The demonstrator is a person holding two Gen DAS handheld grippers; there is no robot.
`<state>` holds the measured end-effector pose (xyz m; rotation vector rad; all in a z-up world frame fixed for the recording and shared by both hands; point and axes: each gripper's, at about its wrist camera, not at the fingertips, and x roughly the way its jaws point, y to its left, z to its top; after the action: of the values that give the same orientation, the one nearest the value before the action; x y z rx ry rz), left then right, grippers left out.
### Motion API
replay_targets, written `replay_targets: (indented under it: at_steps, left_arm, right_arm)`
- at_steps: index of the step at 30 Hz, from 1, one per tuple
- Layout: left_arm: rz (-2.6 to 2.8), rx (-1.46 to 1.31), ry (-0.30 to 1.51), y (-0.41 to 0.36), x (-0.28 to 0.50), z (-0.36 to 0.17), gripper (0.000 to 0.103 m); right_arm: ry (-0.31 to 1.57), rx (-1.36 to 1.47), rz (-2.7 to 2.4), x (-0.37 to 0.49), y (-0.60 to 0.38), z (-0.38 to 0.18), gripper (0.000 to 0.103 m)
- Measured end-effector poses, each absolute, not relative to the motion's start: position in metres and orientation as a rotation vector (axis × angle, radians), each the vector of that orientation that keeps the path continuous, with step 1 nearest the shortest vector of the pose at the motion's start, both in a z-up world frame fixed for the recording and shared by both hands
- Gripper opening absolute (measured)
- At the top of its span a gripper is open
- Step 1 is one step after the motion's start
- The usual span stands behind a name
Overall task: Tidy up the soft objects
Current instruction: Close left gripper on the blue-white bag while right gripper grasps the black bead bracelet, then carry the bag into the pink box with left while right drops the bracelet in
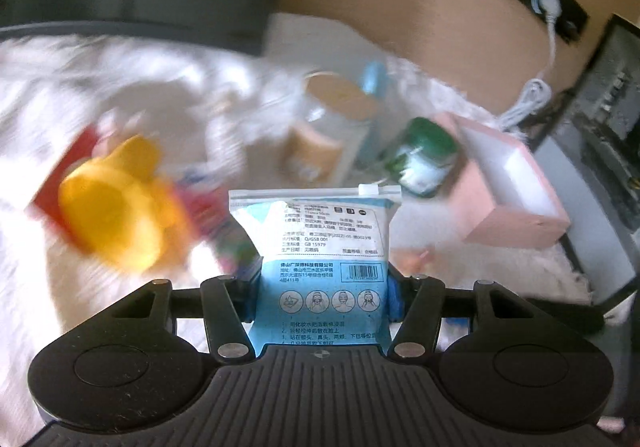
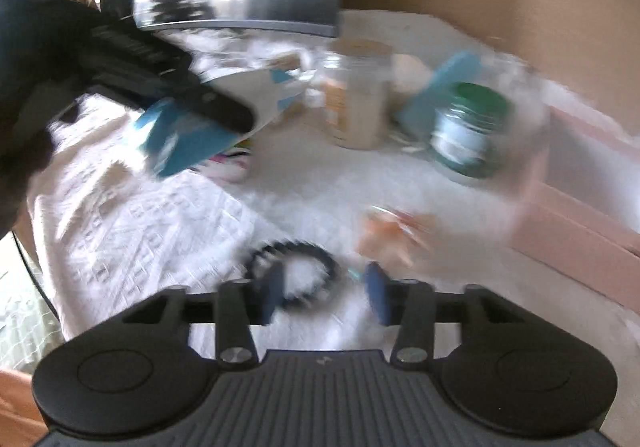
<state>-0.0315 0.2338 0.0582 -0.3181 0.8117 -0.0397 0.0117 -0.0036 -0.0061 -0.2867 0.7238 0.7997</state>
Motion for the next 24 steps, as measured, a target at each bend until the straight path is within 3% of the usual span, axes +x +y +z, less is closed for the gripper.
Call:
replay_targets:
  at_steps: [9,11,12,24]
  left_arm:
    - [-0.019,-0.412,0.865,0.247,-0.070,0.038,0.060]
    - [-0.033,-0.403,0.871,0.243,-0.068,0.036,0.060]
    - [-0.041,-0.399,0.872,0.242,-0.068,0.036,0.060]
    - [-0.279,-0.298,0.878,0.182,-0.034,0.052,0.060]
  right_arm:
    - [0.774,-0.348,0.860,0.031,0.015,-0.021,0.038]
    - [0.783,-0.350,0.851,0.031,0.015,-0.020,0.022]
    - [0.784,-0.358,0.848,0.029,0.014,-0.019,0.008]
    - [0.721,-0.297,0.675,0.004,-0.079,0.039,0.008]
